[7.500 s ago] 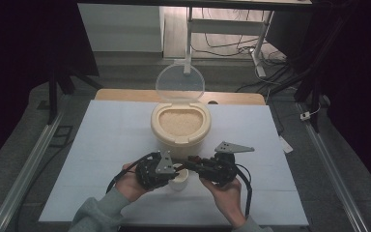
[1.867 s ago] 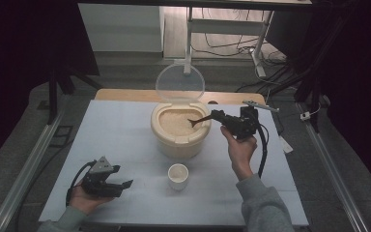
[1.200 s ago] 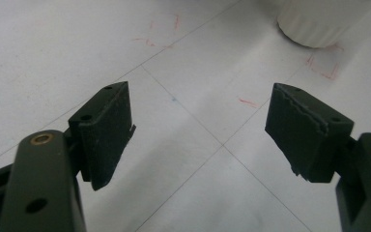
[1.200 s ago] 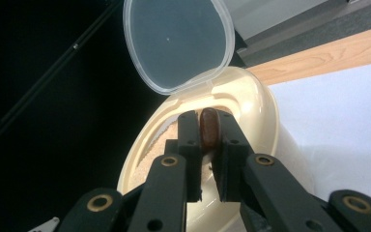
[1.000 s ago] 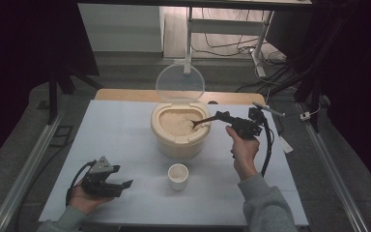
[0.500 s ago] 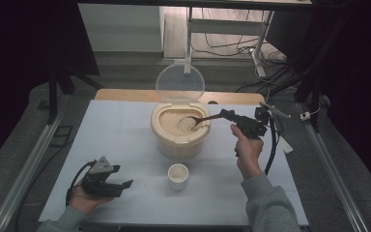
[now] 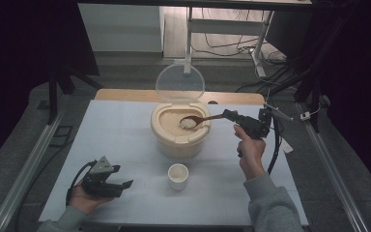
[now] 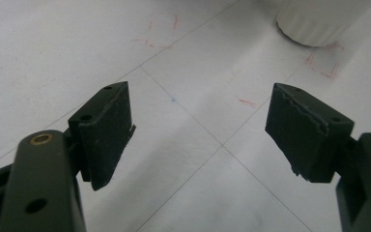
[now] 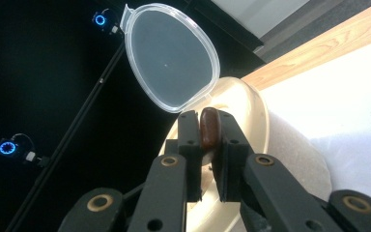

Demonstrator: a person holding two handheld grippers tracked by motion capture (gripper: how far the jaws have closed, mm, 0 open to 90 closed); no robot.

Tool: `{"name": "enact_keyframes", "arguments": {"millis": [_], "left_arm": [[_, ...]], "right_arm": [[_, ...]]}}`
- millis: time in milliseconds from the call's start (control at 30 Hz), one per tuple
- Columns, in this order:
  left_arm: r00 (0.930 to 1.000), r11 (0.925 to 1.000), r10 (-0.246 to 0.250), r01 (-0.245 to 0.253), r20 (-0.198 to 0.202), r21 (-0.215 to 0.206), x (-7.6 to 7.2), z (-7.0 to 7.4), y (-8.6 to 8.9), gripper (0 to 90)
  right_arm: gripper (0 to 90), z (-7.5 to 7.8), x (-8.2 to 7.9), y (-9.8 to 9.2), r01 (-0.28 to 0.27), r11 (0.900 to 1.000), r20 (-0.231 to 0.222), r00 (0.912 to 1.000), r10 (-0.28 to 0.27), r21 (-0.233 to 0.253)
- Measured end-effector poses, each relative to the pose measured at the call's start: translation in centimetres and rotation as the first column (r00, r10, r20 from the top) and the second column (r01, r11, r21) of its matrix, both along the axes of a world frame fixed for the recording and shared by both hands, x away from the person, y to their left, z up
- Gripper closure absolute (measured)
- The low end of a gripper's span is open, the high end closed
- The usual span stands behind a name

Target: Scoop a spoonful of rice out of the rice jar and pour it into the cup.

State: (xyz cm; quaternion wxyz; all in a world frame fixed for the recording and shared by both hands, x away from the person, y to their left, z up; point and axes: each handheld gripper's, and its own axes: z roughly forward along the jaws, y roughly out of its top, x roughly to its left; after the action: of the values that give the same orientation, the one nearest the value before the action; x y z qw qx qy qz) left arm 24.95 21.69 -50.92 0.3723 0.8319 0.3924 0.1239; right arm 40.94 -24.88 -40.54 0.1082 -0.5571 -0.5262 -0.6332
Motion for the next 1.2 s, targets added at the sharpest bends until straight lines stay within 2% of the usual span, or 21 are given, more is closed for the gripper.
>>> {"name": "enact_keyframes", "arguments": {"millis": [300, 700, 1000, 1200], "left_arm": [[1.0, 1.0, -0.001, 0.001, 0.001, 0.001, 0.0, 0.0, 0.0, 24.2], [1.0, 1.0, -0.002, 0.002, 0.0, 0.004, 0.1, 0.0, -0.1, 24.2], [1.0, 1.0, -0.002, 0.002, -0.001, 0.005, 0.1, -0.1, 0.0, 24.2], [1.0, 1.0, -0.003, 0.003, -0.001, 0.005, 0.1, 0.0, -0.1, 24.2]], "right_arm": [[82.8, 0.7, -0.5, -0.1, -0.01, 1.0, 0.029, 0.9995, 0.01, 0.002], [82.7, 1.5, -1.4, -0.5, -0.031, 0.999, 0.046, 0.9985, 0.031, 0.01], [82.7, 1.8, -2.5, -0.4, -0.094, 0.995, 0.027, 0.9953, 0.093, 0.027], [82.7, 1.4, -3.4, -0.4, -0.129, 0.991, 0.011, 0.9916, 0.129, 0.031]]}}
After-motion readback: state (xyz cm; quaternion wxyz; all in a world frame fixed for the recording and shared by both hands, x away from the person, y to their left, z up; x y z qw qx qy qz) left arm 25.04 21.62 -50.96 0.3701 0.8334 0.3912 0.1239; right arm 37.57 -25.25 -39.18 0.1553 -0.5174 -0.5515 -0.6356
